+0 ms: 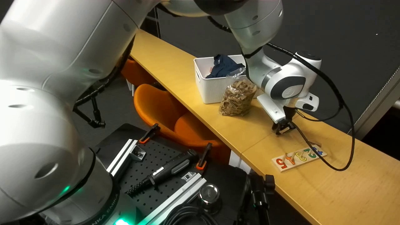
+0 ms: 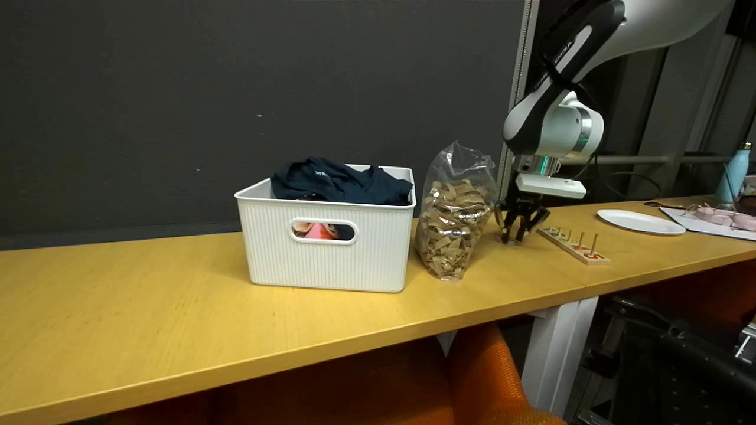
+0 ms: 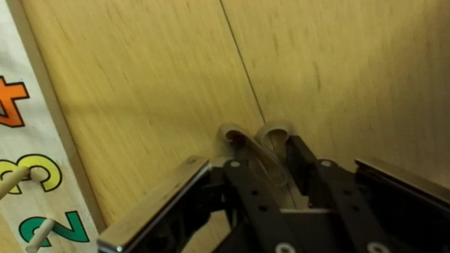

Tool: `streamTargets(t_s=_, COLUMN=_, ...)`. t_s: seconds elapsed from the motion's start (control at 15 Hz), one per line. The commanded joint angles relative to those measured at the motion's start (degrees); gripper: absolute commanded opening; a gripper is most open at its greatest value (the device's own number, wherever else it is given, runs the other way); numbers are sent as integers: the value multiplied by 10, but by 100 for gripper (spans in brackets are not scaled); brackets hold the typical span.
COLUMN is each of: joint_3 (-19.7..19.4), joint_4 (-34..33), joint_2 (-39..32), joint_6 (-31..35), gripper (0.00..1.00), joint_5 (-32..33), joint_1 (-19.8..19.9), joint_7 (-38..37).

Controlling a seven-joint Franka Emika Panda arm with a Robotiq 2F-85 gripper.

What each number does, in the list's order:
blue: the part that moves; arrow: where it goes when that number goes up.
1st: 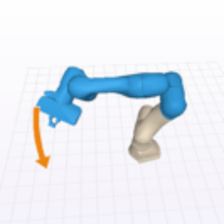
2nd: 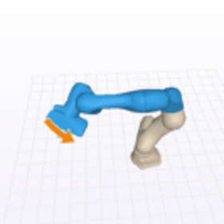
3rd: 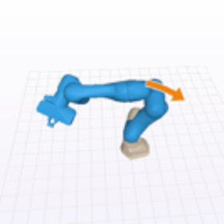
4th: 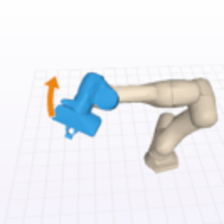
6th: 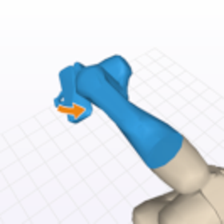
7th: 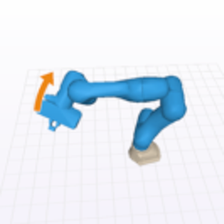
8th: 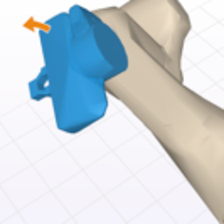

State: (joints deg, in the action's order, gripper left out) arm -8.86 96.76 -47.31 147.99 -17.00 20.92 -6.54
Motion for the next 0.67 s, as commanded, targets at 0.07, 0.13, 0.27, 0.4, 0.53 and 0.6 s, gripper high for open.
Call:
streamTargets(t_s=0.07, joint_3=-10, joint_4=-20, joint_2=-8, joint_6=-17, gripper=0, joint_5=14, joint_1=-10, joint_7=-18)
streamTargets(t_s=0.13, joint_3=-10, joint_4=-16, joint_2=-4, joint_6=-14, gripper=0, joint_5=14, joint_1=-11, joint_7=-19)
streamTargets(t_s=0.27, joint_3=-11, joint_4=-12, joint_2=3, joint_6=-13, gripper=0, joint_5=15, joint_1=-13, joint_7=-21)
streamTargets(t_s=0.4, joint_3=-14, joint_4=-12, joint_2=10, joint_6=-14, gripper=1, joint_5=15, joint_1=-15, joint_7=-23)
streamTargets(t_s=0.53, joint_3=-17, joint_4=-13, joint_2=19, joint_6=-14, gripper=1, joint_5=16, joint_1=-16, joint_7=-25)
streamTargets(t_s=0.6, joint_3=-19, joint_4=-14, joint_2=24, joint_6=-15, gripper=1, joint_5=17, joint_1=-17, joint_7=-26)
